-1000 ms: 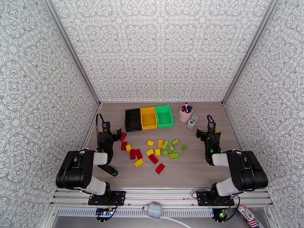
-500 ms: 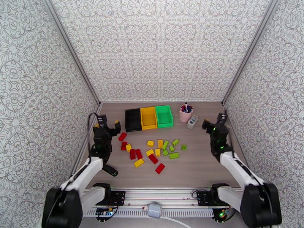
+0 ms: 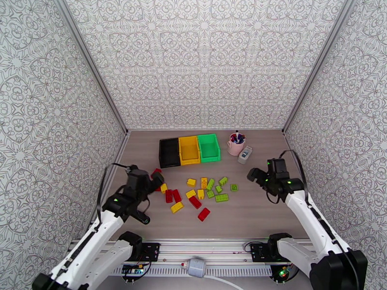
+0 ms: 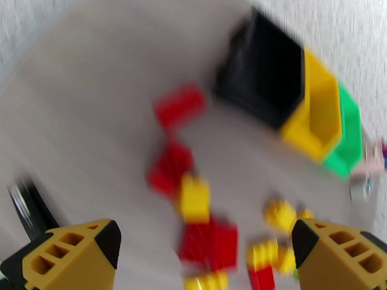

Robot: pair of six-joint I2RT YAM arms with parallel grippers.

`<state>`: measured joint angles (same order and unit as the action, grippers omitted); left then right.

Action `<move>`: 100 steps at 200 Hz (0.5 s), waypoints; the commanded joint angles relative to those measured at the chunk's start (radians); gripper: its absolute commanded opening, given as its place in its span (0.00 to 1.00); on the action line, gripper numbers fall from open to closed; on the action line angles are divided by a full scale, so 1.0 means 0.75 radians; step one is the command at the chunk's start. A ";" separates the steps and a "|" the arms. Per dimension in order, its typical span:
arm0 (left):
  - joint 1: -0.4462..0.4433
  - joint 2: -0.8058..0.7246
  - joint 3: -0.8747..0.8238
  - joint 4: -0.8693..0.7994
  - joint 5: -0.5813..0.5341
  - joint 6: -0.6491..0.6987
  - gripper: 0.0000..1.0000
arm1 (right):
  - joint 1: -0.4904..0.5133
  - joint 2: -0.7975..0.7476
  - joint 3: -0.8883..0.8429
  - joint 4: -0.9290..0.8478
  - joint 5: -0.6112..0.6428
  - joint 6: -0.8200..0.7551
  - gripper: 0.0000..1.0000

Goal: Sort the legos into containers by color

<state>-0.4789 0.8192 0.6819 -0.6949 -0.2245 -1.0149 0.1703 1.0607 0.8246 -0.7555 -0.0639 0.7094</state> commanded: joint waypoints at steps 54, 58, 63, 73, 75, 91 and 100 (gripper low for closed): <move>-0.248 0.113 -0.083 0.253 0.048 -0.309 0.99 | 0.240 0.507 0.259 -0.157 -0.023 -0.093 0.80; -0.244 0.135 -0.081 0.264 0.068 -0.319 0.99 | 0.256 0.539 0.280 -0.164 -0.010 -0.099 0.79; -0.229 0.167 -0.075 0.277 0.104 -0.329 0.99 | 0.271 0.575 0.303 -0.173 0.004 -0.109 0.78; -0.186 0.243 -0.055 0.307 0.219 -0.323 0.99 | 0.292 0.639 0.346 -0.193 0.031 -0.113 0.77; -0.179 0.264 -0.049 0.316 0.243 -0.315 0.99 | 0.294 0.649 0.352 -0.193 0.037 -0.113 0.77; -0.168 0.408 0.011 0.400 0.404 -0.223 0.99 | 0.310 0.708 0.374 -0.179 0.042 -0.116 0.77; -0.180 0.492 0.061 0.412 0.442 -0.182 0.94 | 0.313 0.739 0.380 -0.165 0.027 -0.119 0.77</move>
<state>-0.6159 1.0672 0.6460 -0.4896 -0.0746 -1.2133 0.3935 1.5661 1.0702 -0.8474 -0.0731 0.6498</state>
